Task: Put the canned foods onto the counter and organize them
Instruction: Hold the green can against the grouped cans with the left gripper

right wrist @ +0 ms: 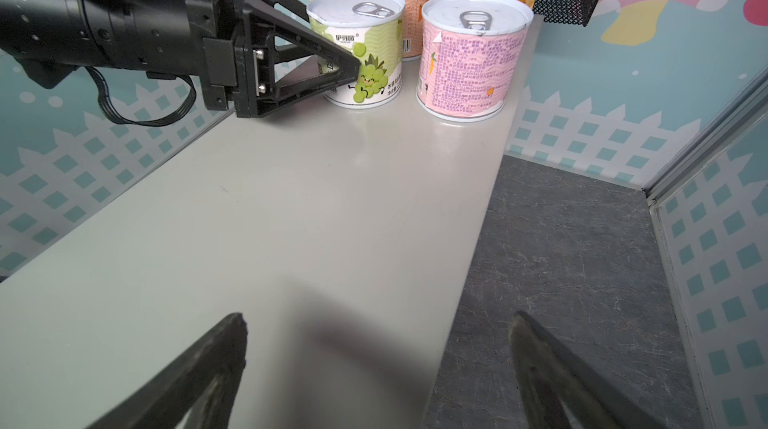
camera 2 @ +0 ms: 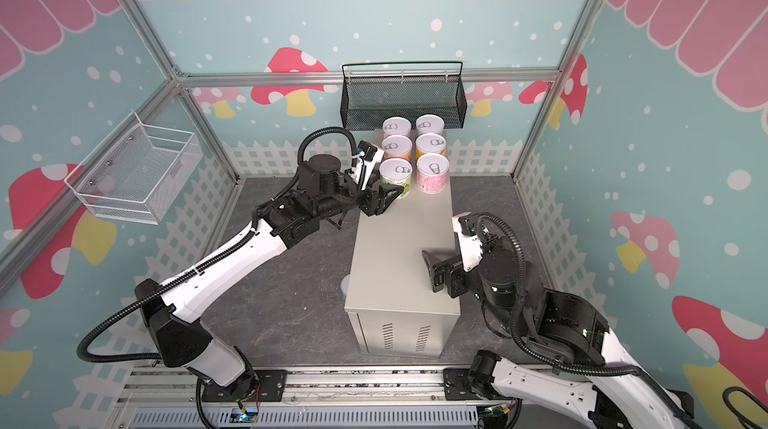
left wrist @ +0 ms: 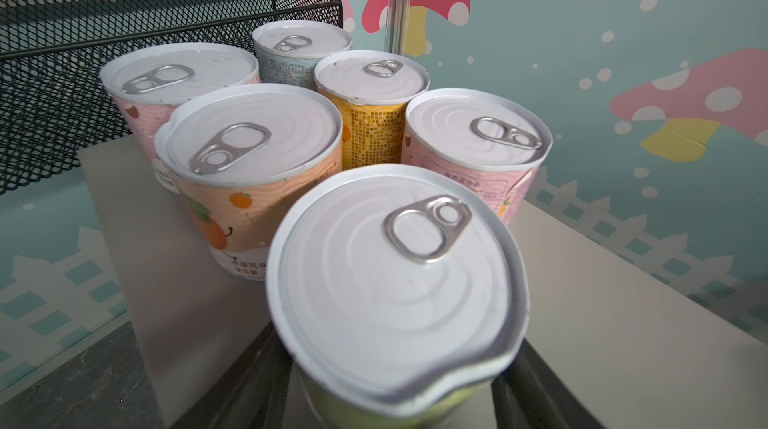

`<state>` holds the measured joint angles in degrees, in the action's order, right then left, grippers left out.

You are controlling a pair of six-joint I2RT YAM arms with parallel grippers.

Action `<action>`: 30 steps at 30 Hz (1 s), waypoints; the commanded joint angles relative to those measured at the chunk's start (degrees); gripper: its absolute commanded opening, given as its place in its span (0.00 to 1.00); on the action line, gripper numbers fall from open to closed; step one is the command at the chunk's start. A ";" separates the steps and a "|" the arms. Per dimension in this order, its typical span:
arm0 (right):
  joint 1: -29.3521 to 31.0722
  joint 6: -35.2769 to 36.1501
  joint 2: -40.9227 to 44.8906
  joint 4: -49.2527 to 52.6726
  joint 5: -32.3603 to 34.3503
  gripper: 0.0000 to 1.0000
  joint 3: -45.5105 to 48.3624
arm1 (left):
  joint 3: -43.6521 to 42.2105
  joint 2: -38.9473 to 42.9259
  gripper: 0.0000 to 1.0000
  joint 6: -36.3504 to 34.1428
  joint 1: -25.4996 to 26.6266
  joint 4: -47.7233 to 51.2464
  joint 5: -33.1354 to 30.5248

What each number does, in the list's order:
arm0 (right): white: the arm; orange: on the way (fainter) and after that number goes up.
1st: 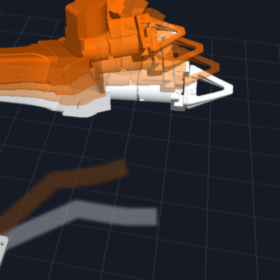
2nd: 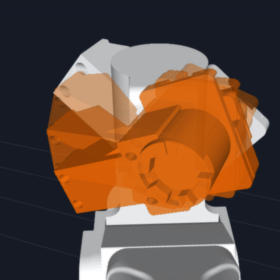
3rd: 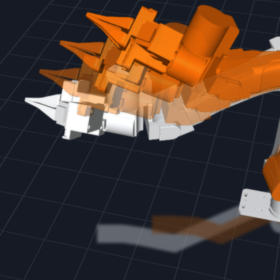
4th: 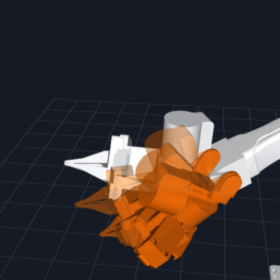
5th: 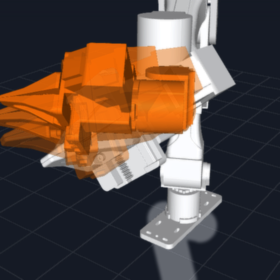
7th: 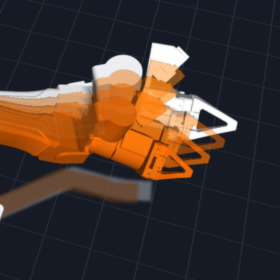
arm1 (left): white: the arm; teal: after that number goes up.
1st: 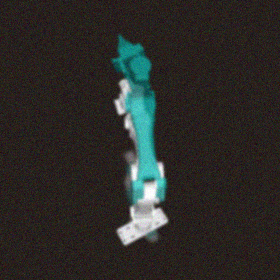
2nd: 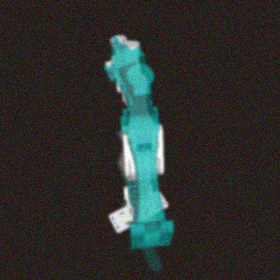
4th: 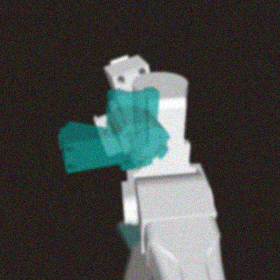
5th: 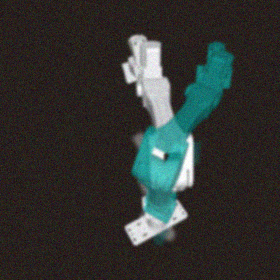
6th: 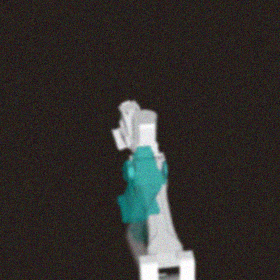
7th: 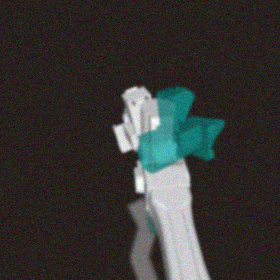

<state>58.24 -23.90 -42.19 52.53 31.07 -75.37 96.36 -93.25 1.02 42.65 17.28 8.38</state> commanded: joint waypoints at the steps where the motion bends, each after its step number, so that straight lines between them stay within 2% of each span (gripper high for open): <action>1: 0.40 -0.78 0.53 0.73 1.02 0.99 0.40 | -1.59 -2.67 0.68 -0.45 -0.55 5.68 0.85; 30: 0.39 -1.14 1.08 0.99 1.12 1.00 0.78 | -1.26 -3.73 0.69 -0.05 -1.17 5.49 0.06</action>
<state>58.24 -24.12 -41.56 52.73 31.18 -75.33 96.36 -94.30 1.04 42.28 15.31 8.80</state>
